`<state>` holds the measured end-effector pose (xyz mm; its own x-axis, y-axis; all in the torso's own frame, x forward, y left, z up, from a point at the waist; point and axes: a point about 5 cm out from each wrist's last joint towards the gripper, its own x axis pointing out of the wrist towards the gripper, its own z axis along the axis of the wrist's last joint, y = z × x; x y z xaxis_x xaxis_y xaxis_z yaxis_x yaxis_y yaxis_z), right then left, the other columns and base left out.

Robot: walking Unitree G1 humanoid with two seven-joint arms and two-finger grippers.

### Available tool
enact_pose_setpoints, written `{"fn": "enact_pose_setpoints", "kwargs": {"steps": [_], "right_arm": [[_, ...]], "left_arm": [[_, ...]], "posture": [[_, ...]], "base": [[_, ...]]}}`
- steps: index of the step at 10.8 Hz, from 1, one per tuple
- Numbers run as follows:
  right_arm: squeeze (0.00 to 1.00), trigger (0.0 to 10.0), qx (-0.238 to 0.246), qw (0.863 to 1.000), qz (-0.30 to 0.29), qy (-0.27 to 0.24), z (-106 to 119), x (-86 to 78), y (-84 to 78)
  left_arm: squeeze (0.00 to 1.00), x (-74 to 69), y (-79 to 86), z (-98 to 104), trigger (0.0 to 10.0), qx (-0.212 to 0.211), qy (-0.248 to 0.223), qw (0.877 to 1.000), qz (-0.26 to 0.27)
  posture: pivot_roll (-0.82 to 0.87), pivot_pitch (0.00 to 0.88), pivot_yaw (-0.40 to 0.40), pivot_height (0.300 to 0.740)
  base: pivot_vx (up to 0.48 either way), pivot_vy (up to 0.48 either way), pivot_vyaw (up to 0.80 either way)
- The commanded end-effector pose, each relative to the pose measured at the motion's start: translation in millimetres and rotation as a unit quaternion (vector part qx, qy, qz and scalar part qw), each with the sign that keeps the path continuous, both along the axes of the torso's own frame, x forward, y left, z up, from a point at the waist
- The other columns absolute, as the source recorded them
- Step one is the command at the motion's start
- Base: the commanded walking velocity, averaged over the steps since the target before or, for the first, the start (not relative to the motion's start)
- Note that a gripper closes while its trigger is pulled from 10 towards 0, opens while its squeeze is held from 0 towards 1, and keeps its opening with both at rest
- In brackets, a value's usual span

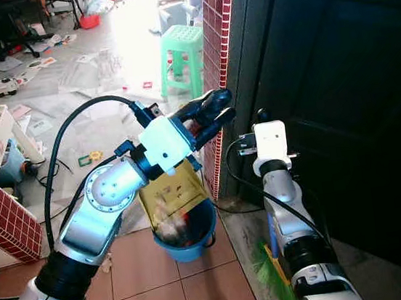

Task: Sweep floor

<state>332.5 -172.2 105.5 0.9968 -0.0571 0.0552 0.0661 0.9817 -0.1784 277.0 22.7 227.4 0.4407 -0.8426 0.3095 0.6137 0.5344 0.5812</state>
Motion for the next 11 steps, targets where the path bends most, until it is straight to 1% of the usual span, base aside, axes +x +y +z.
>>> {"fn": "enact_pose_setpoints", "kwargs": {"steps": [1, 2, 3, 5, 6, 7, 8, 9, 10, 11], "right_arm": [[0.0, 10.0, -0.005, 1.0, 0.001, -0.019, 11, 5.6, -0.7], [0.0, 10.0, -0.005, 1.0, 0.003, -0.019, 11, 6.0, 0.4], [0.0, 10.0, -0.005, 1.0, 0.004, -0.019, 11, 6.1, 1.0], [0.0, 10.0, -0.006, 1.0, 0.005, -0.02, 11, 6.2, 0.5], [0.0, 10.0, -0.007, 1.0, 0.005, -0.019, 11, 6.2, -0.1], [0.0, 10.0, -0.009, 1.0, 0.006, -0.017, 10, 6.4, 0.0], [0.0, 10.0, -0.008, 1.0, 0.009, -0.016, 9, 6.6, 2.1], [0.0, 10.0, -0.007, 1.0, 0.011, -0.016, 9, 6.8, 3.9], [0.0, 10.0, -0.006, 1.0, 0.012, -0.015, 9, 7.0, 4.4], [0.0, 10.0, -0.006, 1.0, 0.013, -0.015, 8, 6.9, 4.3]], "left_arm": [[0.0, -0.9, 3.7, 14, 10.0, -0.03, -0.009, 0.999, 0.007], [0.0, 0.2, 5.9, 16, 10.0, -0.027, -0.027, 0.999, 0.021], [0.0, 3.7, 10.5, 21, 10.0, -0.057, -0.025, 0.997, 0.042], [0.0, 11.4, 24.9, 43, 10.0, -0.109, -0.058, 0.988, 0.094], [0.0, 16.6, 37.2, 59, 10.0, -0.145, -0.08, 0.978, 0.13], [0.0, 23.2, 58.4, 84, 10.0, -0.192, -0.109, 0.958, 0.183], [0.0, 27.0, 75.3, 97, 10.0, -0.211, -0.128, 0.944, 0.22], [0.0, 30.4, 93.8, 104, 10.0, -0.22, -0.145, 0.928, 0.262], [0.0, 33.1, 110.0, 106, 10.0, -0.218, -0.158, 0.915, 0.3], [0.0, 35.9, 122.0, 100, 10.0, -0.195, -0.165, 0.908, 0.332]], "posture": [[-0.06, 0.0, -0.037, 0.74], [-0.06, 0.0, -0.037, 0.74], [-0.06, 0.0, -0.038, 0.74], [-0.06, 0.0, -0.039, 0.74], [-0.05, 0.0, -0.044, 0.74], [-0.05, 0.0, -0.048, 0.74], [-0.04, 0.0, -0.049, 0.74], [-0.04, 0.0, -0.049, 0.74], [-0.03, 0.0, -0.053, 0.74], [-0.03, 0.0, -0.053, 0.74]], "base": [[0.0, 0.0, 0.0], [0.0, 0.0, 0.0], [0.0, 0.0, 0.0], [0.0, 0.0, 0.0], [0.0, 0.0, 0.0], [0.0, 0.0, 0.0], [0.0, 0.0, 0.0], [0.0, 0.0, 0.0], [0.0, 0.0, 0.0], [0.0, 0.0, 0.0]]}}
